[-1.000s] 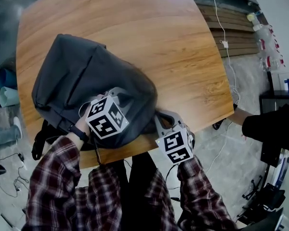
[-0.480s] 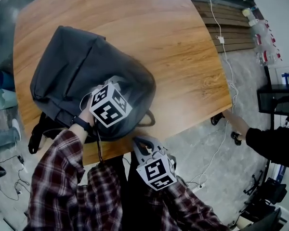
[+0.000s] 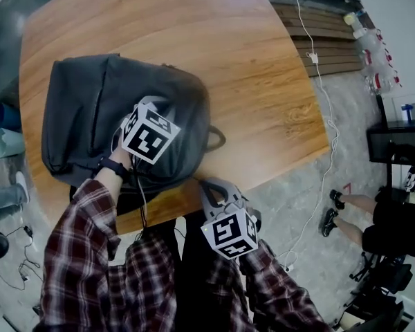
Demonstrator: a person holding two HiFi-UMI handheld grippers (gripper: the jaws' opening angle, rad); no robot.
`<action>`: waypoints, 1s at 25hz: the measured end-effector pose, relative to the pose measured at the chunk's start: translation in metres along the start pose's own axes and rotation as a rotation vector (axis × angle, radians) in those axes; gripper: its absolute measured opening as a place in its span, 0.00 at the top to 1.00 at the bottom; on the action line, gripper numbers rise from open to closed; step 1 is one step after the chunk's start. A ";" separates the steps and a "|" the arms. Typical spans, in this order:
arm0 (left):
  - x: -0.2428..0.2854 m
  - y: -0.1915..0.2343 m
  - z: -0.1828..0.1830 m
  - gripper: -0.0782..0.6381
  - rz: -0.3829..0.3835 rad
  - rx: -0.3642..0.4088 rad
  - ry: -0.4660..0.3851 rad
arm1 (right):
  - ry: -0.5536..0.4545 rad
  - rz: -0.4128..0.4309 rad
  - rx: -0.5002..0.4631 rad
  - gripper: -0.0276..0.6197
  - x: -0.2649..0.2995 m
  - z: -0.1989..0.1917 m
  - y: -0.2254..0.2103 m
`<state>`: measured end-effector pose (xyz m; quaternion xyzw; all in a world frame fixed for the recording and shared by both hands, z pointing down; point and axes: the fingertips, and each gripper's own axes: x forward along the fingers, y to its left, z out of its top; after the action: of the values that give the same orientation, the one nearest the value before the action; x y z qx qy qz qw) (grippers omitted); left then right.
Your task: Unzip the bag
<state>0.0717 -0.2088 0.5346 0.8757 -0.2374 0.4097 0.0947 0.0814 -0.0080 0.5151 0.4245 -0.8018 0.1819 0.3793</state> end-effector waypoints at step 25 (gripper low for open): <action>-0.082 -0.038 -0.063 0.88 -0.160 0.168 -0.072 | -0.020 0.000 -0.110 0.94 0.074 0.069 -0.081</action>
<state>0.0028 -0.1249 0.5141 0.9109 -0.1348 0.3875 0.0448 0.0906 -0.1374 0.5241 0.4049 -0.8143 0.1335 0.3940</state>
